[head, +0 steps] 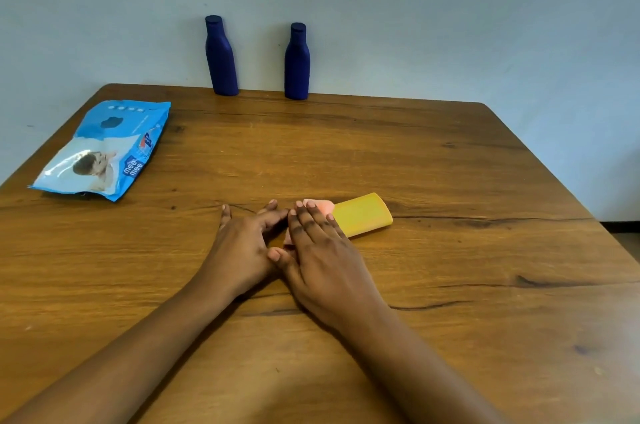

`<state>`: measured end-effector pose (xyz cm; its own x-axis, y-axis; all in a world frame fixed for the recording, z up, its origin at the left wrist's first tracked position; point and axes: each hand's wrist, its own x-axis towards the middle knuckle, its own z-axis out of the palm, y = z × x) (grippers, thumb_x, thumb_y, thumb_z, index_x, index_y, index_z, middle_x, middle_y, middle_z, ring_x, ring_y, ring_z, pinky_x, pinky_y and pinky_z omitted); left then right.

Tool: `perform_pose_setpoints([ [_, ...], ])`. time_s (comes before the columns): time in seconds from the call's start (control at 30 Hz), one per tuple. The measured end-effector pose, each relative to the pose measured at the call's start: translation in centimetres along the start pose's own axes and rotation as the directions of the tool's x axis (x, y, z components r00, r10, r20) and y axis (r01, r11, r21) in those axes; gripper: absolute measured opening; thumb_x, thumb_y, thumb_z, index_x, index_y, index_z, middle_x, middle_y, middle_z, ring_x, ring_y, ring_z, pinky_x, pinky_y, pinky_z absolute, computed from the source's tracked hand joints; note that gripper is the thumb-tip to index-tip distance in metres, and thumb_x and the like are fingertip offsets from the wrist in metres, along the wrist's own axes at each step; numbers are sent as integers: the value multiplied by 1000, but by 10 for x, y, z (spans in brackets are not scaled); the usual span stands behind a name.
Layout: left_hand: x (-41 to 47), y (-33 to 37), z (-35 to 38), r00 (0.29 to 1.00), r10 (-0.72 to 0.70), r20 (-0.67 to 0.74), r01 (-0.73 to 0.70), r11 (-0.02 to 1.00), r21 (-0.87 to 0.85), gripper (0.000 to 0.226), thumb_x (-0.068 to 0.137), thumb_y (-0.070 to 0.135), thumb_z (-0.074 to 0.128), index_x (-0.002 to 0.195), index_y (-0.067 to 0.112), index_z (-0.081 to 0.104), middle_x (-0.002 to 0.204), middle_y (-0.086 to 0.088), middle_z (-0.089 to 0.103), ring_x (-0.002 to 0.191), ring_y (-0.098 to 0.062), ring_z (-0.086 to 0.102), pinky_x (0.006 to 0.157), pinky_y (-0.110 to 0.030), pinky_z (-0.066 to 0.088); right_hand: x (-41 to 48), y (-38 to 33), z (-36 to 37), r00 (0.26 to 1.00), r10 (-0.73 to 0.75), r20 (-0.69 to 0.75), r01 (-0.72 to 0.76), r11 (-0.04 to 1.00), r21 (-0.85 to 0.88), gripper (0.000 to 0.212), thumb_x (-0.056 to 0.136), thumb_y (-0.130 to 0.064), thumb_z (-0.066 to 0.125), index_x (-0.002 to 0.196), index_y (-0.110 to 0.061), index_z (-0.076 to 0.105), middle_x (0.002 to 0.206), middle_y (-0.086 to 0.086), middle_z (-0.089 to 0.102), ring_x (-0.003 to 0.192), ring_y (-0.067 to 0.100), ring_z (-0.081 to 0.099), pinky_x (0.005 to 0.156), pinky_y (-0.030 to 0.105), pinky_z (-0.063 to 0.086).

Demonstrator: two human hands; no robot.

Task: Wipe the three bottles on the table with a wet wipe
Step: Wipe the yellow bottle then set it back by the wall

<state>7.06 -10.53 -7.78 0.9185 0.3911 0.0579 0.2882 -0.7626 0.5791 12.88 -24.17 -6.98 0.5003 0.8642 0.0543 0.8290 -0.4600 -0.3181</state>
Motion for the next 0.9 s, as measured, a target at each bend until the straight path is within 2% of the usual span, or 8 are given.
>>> perform_pose_setpoints([
  [0.1,1,0,1,1000,-1,18,1,1000,-22,67,72,47,69,134,34,48,145,16,40,137,5,16,113,-45,-15,-19,2,-5,999,-37,27,37,999,21,72,92,-57,6,150,-16,13,158,2,9,143,8,-4,113,24,-8],
  [0.2,2,-2,1,999,12,38,-9,998,-63,86,50,62,57,132,35,49,143,21,41,131,12,14,113,-44,-15,-26,4,-5,997,-57,45,56,998,18,71,92,-57,5,150,-17,12,158,0,9,142,5,-6,111,22,-9],
  [0.37,3,-2,1,1000,3,-10,-3,998,-56,64,77,42,67,136,28,47,146,8,43,128,12,20,115,-39,-15,-3,4,2,998,-58,9,58,998,24,66,96,-52,15,150,-14,12,158,3,9,143,9,-4,115,25,-4],
  [0.5,1,-3,0,1000,26,-5,-27,995,-91,89,48,67,49,131,35,50,140,15,48,131,12,23,114,-43,-13,-22,14,-5,989,-117,86,113,993,47,63,96,-53,15,150,-21,8,156,-5,1,140,2,-11,112,21,-9],
  [0.6,1,-2,0,1000,27,-9,-28,994,-102,92,46,71,55,130,35,51,139,17,48,131,11,24,114,-44,-12,-26,37,-14,996,-4,84,3,1000,5,60,97,-52,15,150,-23,7,157,-6,1,140,1,-6,117,29,-2],
  [0.7,2,-1,2,999,24,-22,-25,998,-66,92,48,70,60,131,34,51,139,15,49,135,5,27,115,-47,-11,-15,47,-15,990,141,14,-141,990,-5,66,97,-54,18,150,-19,3,158,-1,-3,138,2,-11,112,24,-6],
  [0.77,2,-2,1,999,37,-21,-39,996,-85,95,45,76,53,131,34,51,139,12,50,135,5,29,114,-46,-11,-11,30,-8,996,92,17,-92,996,11,71,95,-58,18,150,-17,2,158,1,-4,136,3,-13,111,24,-8],
  [0.9,1,-2,1,998,27,-53,-32,996,-87,93,45,72,49,131,36,50,139,5,51,125,12,28,116,-45,-9,-17,16,-4,996,-53,66,52,998,18,73,94,-61,18,150,-18,1,157,-1,-2,139,5,-12,115,28,-4],
])
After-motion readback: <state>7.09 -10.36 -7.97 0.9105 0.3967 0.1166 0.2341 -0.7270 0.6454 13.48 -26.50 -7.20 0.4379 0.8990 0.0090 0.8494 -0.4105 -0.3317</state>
